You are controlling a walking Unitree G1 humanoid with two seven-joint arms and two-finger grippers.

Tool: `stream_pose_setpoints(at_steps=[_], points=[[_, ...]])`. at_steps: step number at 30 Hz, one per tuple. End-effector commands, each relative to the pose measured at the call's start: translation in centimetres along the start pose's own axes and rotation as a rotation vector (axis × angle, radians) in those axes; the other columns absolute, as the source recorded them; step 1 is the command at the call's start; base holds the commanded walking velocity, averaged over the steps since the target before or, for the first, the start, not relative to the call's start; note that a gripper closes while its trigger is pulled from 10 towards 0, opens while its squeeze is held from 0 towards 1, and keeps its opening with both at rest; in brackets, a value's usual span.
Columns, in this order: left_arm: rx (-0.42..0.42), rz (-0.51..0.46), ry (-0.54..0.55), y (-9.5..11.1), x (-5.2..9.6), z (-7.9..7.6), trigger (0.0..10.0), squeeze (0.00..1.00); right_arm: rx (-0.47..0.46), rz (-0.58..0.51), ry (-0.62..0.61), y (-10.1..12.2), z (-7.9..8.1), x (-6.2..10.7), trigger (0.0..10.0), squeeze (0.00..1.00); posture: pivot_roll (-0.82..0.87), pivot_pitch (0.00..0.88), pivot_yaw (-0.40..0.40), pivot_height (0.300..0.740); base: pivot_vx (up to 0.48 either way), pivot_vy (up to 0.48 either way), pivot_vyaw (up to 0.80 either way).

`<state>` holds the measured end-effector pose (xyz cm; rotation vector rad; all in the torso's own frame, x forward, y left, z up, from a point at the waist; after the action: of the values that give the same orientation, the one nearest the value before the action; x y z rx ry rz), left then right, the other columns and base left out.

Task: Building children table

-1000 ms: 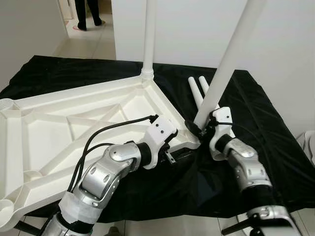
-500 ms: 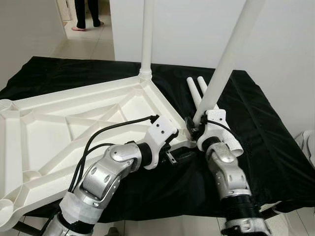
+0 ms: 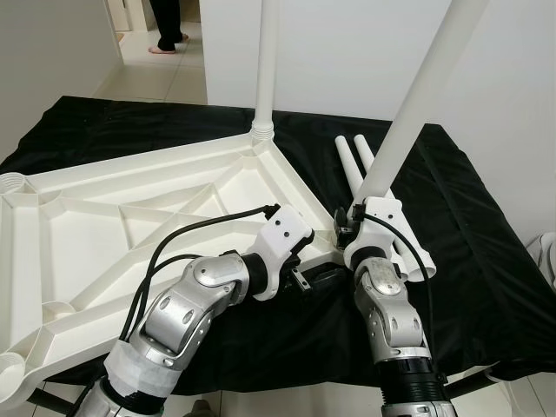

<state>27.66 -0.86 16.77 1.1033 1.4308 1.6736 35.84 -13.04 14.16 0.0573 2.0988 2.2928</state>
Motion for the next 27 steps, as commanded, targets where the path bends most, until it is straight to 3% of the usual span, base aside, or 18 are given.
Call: stream_pose_setpoints(at_steps=[1, 2, 3, 6, 10, 11, 14, 20, 23, 27], points=[[-0.009, -0.01, 0.0, 0.3, -0.1, -0.2, 10.0, 0.0, -0.033, 0.017, 0.007, -0.2, 0.1, 0.1, 10.0, 0.0, 0.1, 0.0, -0.048, 0.74, 0.0, 0.0, 0.0], [-0.01, -0.01, -0.001, 0.3, -0.1, -0.2, 10.0, 0.0, -0.028, 0.01, 0.0, -0.1, 0.0, 0.0, 10.0, 0.0, 0.1, 0.0, -0.048, 0.74, 0.0, 0.0, 0.0], [-0.011, -0.011, -0.002, 0.3, -0.1, -0.2, 10.0, 0.0, -0.028, 0.001, 0.006, 0.1, -0.1, 0.0, 10.0, 1.0, 0.1, 0.0, -0.049, 0.74, 0.0, 0.0, 0.0], [-0.011, -0.012, -0.002, 0.3, -0.2, -0.2, 10.0, 0.0, -0.028, -0.004, 0.009, 0.3, -0.2, -0.1, 10.0, 1.0, 0.1, 0.0, -0.049, 0.74, 0.0, 0.0, 0.0], [-0.013, -0.014, -0.004, 0.3, -0.2, -0.3, 10.0, 0.0, -0.007, -0.033, 0.112, 0.9, 0.1, -0.5, 10.0, 1.0, 0.1, 0.0, -0.051, 0.74, 0.0, 0.0, 0.0], [-0.013, -0.014, -0.005, 0.3, -0.2, -0.3, 10.0, 0.0, -0.014, -0.044, 0.142, 1.2, 0.0, -0.7, 10.0, 0.0, 0.1, 0.0, -0.052, 0.74, 0.0, 0.0, 0.0], [-0.013, -0.014, -0.006, 0.3, -0.2, -0.4, 10.0, 0.0, -0.018, -0.051, 0.162, 1.5, 0.0, -0.8, 10.0, 0.0, 0.1, 0.0, -0.052, 0.74, 0.0, 0.0, 0.0], [-0.012, -0.013, -0.006, 0.3, -0.3, -0.4, 10.0, 0.0, 0.048, -0.067, 0.359, 1.9, 1.0, -0.8, 10.0, 0.0, 0.1, 0.0, -0.05, 0.74, 0.0, 0.0, 0.0], [-0.012, -0.013, -0.006, 0.3, -0.3, -0.4, 10.0, 0.0, 0.048, -0.067, 0.359, 1.9, 1.0, -0.8, 10.0, 0.0, 0.1, 0.0, -0.05, 0.74, 0.0, 0.0, 0.0], [-0.012, -0.013, -0.007, 0.3, -0.3, -0.4, 10.0, 0.0, 0.099, -0.048, 0.472, 1.4, 1.1, -0.7, 10.0, 0.0, 0.09, 0.0, -0.045, 0.74, 0.0, 0.0, 0.0]])
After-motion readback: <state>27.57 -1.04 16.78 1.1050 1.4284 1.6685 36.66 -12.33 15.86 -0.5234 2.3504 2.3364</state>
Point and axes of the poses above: a point about 5 cm out from each wrist's last joint towards the gripper, its own x axis pointing back from the gripper into the wrist, its own y axis along the axis of the wrist's last joint, z = x × y, the point moved 5 cm from there along -x, pointing out of the wrist towards the gripper
